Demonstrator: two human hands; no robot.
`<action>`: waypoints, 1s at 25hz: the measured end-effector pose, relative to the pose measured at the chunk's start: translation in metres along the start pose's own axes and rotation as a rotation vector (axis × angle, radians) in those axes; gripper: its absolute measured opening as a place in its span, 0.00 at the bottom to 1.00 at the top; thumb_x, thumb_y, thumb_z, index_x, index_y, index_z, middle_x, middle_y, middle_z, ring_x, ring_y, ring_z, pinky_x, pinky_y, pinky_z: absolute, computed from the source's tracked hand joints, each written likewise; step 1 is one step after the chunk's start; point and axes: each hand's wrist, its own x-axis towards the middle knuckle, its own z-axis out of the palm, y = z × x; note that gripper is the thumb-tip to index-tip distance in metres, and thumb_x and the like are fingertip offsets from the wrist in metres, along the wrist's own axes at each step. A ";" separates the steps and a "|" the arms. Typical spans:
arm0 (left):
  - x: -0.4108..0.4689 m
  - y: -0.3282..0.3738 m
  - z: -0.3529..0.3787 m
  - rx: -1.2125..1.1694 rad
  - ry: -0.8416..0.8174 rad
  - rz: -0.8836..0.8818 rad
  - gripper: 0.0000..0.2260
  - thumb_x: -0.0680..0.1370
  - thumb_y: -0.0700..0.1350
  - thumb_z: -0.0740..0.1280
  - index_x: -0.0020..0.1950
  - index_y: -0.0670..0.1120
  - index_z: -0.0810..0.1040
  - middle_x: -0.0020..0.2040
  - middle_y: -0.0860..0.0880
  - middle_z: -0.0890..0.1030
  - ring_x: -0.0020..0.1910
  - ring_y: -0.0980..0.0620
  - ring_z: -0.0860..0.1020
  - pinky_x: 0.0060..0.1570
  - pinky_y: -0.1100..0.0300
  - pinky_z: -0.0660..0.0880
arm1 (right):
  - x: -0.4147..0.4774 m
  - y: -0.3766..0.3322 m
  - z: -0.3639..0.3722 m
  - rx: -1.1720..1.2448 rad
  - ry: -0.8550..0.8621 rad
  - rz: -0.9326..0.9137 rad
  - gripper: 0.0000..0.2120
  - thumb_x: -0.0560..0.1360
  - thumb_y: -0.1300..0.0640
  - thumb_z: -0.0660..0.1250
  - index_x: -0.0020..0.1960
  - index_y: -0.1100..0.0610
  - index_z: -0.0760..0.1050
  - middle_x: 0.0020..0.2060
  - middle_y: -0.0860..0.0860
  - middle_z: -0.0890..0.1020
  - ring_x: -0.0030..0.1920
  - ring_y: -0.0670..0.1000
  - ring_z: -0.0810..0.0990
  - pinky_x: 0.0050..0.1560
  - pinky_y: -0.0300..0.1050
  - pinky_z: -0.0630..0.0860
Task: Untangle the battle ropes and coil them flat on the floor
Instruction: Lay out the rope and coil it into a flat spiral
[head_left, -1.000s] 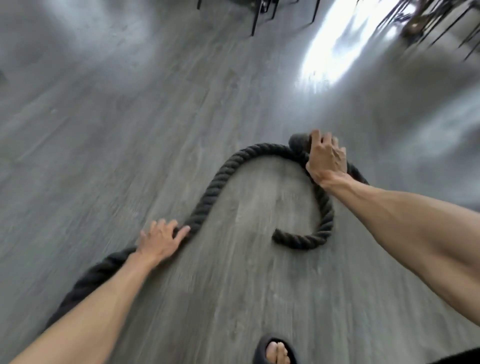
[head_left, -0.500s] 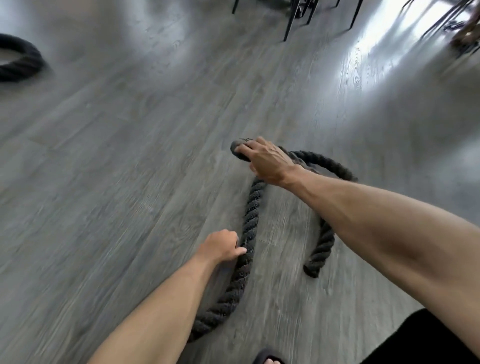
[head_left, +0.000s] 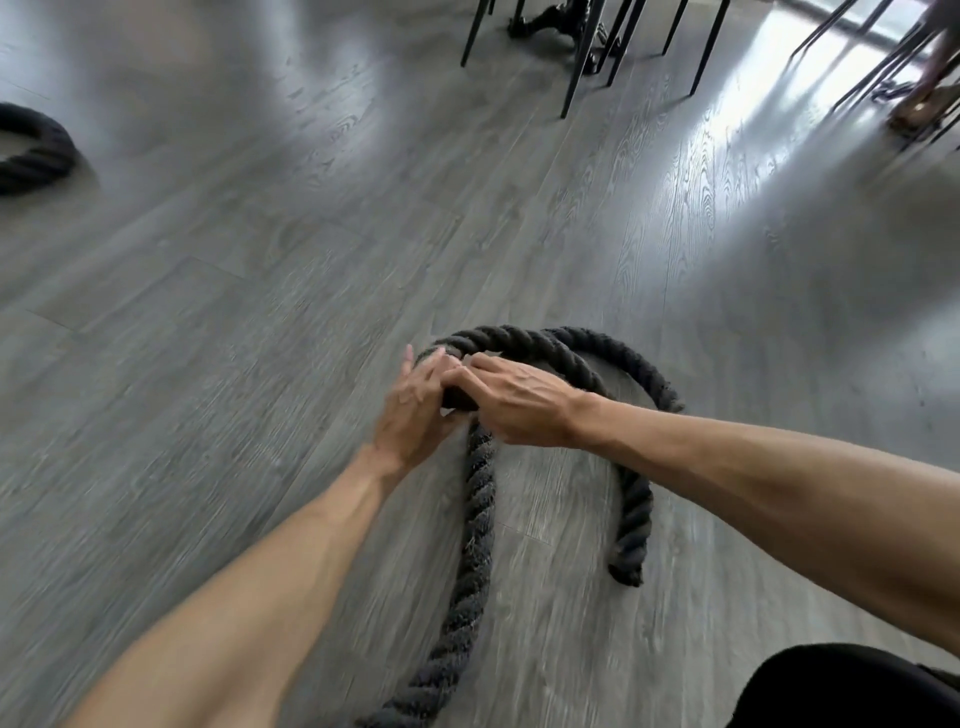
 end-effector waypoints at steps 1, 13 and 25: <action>0.007 0.010 -0.001 -0.072 0.011 -0.041 0.24 0.74 0.59 0.66 0.61 0.42 0.72 0.57 0.45 0.80 0.59 0.44 0.78 0.59 0.45 0.74 | -0.007 0.011 -0.004 -0.035 0.021 -0.022 0.19 0.75 0.67 0.62 0.66 0.64 0.70 0.57 0.58 0.77 0.56 0.57 0.76 0.58 0.52 0.74; 0.026 -0.113 -0.092 -0.551 0.440 -1.300 0.33 0.77 0.60 0.66 0.69 0.34 0.71 0.68 0.35 0.74 0.65 0.37 0.75 0.62 0.44 0.74 | -0.042 0.059 0.029 -0.055 -0.131 0.452 0.08 0.81 0.54 0.60 0.54 0.58 0.72 0.50 0.56 0.78 0.53 0.60 0.78 0.51 0.54 0.74; -0.118 -0.129 -0.049 0.376 0.352 -0.815 0.21 0.77 0.45 0.67 0.67 0.42 0.69 0.60 0.35 0.73 0.58 0.36 0.72 0.58 0.41 0.68 | 0.016 0.018 0.135 0.408 -0.369 1.097 0.39 0.80 0.46 0.62 0.80 0.60 0.45 0.69 0.68 0.68 0.64 0.67 0.75 0.61 0.57 0.72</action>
